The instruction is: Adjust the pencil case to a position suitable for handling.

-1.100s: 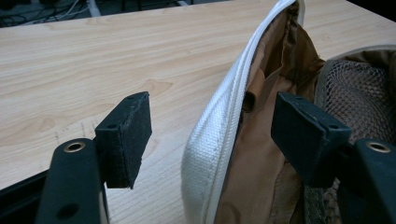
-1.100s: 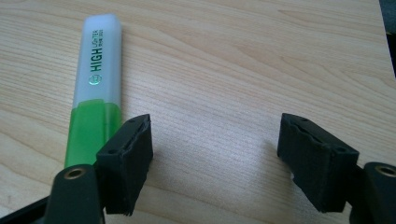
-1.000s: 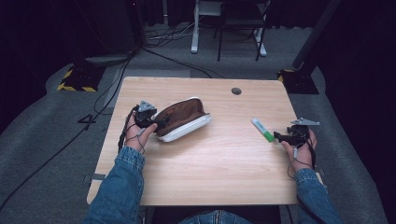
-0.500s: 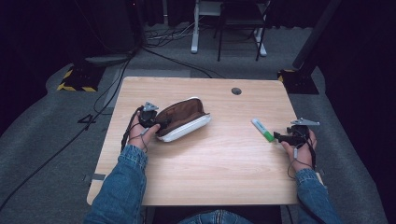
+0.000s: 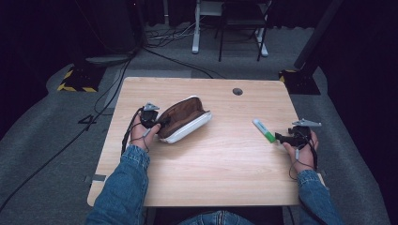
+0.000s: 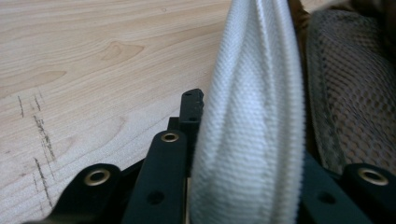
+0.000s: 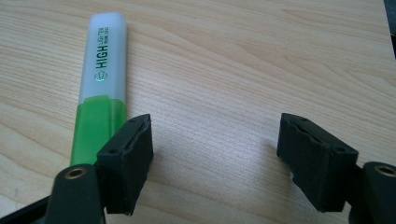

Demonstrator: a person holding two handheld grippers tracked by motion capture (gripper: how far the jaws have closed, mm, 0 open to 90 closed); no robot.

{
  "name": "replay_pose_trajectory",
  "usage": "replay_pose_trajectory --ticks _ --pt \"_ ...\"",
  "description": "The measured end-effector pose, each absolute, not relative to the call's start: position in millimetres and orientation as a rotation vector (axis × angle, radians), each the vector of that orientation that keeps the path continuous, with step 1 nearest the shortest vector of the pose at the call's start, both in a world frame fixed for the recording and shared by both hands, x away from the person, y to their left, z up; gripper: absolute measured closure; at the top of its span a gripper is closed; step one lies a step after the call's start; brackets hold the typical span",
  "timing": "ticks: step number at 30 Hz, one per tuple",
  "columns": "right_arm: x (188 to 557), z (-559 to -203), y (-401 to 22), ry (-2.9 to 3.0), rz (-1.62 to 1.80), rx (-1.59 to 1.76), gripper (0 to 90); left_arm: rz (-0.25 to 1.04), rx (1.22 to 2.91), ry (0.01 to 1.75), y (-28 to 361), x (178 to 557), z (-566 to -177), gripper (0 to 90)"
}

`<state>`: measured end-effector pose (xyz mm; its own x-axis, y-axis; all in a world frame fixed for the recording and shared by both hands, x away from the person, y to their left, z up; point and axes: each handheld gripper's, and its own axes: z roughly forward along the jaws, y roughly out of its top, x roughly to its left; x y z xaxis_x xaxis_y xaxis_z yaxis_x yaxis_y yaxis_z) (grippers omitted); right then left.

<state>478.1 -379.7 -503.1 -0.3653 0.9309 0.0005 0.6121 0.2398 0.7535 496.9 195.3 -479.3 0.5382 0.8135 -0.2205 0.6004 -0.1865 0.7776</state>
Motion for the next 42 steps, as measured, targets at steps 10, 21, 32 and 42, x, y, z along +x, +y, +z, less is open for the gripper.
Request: replay_pose_trajectory --ticks 10,21,32,42 --pt "478.2 -503.1 -379.7 2.066 0.939 1.407 27.0 0.264 1.877 1.168 195.1 494.4 -475.0 83.4" --pt "478.2 -503.1 -379.7 2.065 0.939 1.407 27.0 0.231 1.876 1.15 190.6 489.2 -465.6 83.5" --pt "478.1 -503.1 -379.7 2.067 0.94 1.406 27.8 0.23 1.877 1.119 183.9 476.7 -450.0 83.1" --pt "477.9 -503.0 -379.6 2.068 0.942 1.402 28.4 0.208 1.885 1.082 177.0 462.3 -436.8 83.2"
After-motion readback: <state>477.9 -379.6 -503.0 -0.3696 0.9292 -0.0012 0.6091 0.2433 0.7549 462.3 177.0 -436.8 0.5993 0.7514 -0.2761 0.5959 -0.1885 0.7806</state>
